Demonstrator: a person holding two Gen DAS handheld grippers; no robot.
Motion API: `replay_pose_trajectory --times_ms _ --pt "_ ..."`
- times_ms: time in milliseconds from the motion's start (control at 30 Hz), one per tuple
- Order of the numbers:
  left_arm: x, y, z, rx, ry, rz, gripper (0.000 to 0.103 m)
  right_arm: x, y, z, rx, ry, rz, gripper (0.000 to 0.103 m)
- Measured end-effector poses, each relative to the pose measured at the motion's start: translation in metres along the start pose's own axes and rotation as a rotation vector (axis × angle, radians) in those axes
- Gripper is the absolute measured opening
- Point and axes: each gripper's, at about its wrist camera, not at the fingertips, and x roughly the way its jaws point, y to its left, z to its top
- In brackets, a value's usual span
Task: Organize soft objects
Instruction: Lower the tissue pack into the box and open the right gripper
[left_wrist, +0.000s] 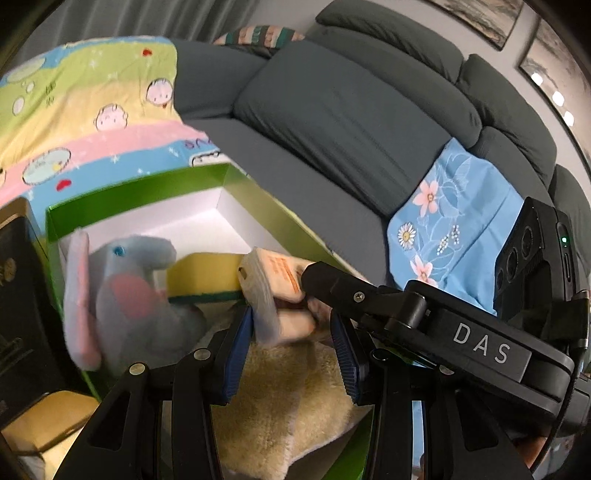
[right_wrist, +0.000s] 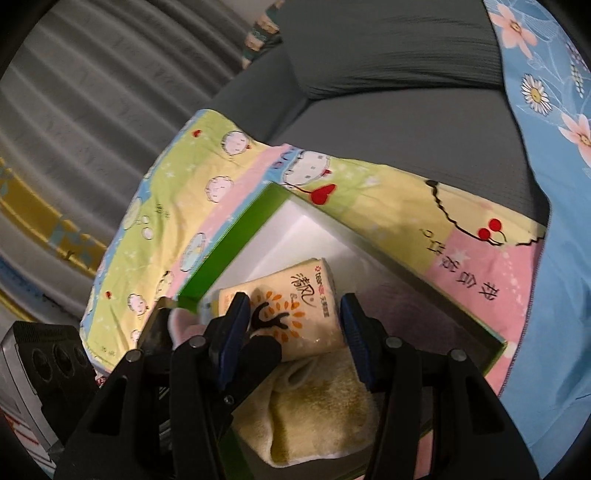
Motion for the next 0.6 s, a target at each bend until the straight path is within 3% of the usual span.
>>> replay_pose_trajectory --times_ms 133,433,600 --pt "0.004 0.003 -0.001 -0.019 0.022 0.015 0.043 0.005 -0.002 -0.001 -0.004 0.013 -0.043 0.047" --pt "-0.017 0.002 -0.009 -0.024 0.007 0.051 0.043 -0.002 0.009 -0.006 -0.055 -0.015 -0.049 0.055" --pt "-0.056 -0.001 -0.017 -0.020 -0.025 0.073 0.066 -0.028 0.029 -0.016 -0.118 -0.078 -0.008 0.071"
